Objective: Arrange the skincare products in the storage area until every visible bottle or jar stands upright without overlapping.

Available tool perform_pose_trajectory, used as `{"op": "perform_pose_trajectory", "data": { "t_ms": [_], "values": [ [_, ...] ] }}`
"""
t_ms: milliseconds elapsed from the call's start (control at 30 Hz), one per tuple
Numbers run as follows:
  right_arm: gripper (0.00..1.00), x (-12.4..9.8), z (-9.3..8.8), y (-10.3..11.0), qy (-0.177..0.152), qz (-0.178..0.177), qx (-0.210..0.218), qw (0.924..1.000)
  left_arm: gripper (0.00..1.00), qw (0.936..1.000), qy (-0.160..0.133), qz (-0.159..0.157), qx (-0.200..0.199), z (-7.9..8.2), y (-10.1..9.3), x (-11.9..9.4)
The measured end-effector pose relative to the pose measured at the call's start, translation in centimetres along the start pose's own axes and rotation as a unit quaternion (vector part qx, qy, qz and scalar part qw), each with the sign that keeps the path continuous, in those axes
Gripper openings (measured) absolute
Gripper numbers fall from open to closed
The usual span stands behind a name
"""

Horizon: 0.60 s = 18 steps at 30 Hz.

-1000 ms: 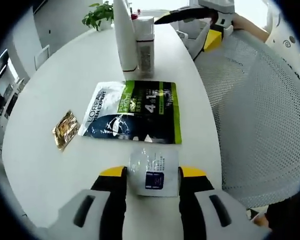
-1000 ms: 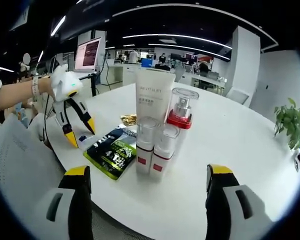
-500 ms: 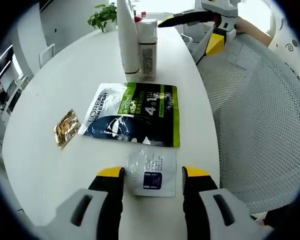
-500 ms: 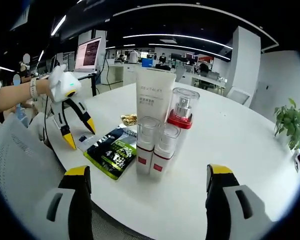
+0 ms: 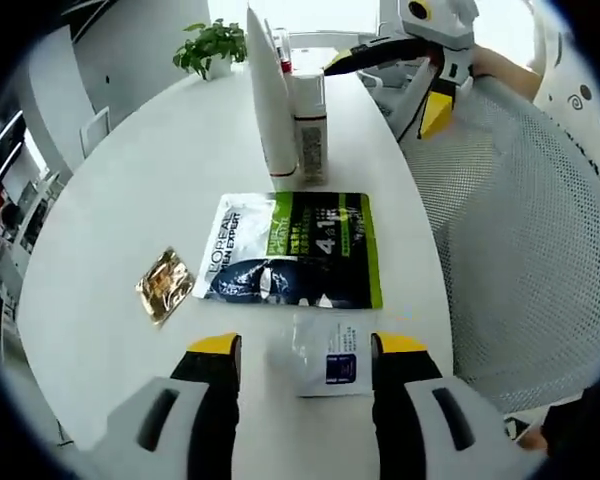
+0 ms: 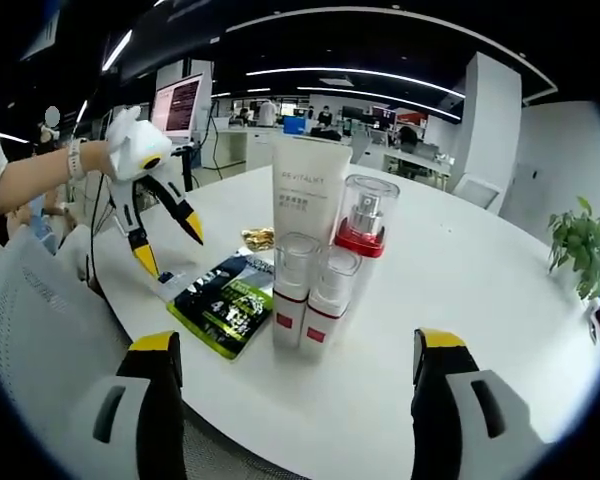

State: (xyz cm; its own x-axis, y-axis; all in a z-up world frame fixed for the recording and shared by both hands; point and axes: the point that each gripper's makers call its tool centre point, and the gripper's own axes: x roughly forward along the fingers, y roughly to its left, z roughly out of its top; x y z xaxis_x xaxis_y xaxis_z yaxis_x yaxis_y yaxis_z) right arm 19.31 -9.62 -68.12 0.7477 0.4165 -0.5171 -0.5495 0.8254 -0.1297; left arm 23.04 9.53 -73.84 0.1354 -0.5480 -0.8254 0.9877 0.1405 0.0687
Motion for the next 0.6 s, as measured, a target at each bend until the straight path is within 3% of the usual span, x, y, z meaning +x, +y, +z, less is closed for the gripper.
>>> {"op": "perform_pose_trajectory", "data": {
  "t_ms": [167,600],
  "values": [
    [0.95,0.0,-0.1,-0.1,0.002,-0.001,0.000,1.0000,0.47,0.9997,0.000,0.008,0.024,1.2,1.9,-0.4],
    [0.95,0.0,-0.2,-0.6,0.002,-0.010,0.013,0.9999,0.47,0.9985,0.008,0.008,0.053,2.1,6.4,0.1]
  ]
}}
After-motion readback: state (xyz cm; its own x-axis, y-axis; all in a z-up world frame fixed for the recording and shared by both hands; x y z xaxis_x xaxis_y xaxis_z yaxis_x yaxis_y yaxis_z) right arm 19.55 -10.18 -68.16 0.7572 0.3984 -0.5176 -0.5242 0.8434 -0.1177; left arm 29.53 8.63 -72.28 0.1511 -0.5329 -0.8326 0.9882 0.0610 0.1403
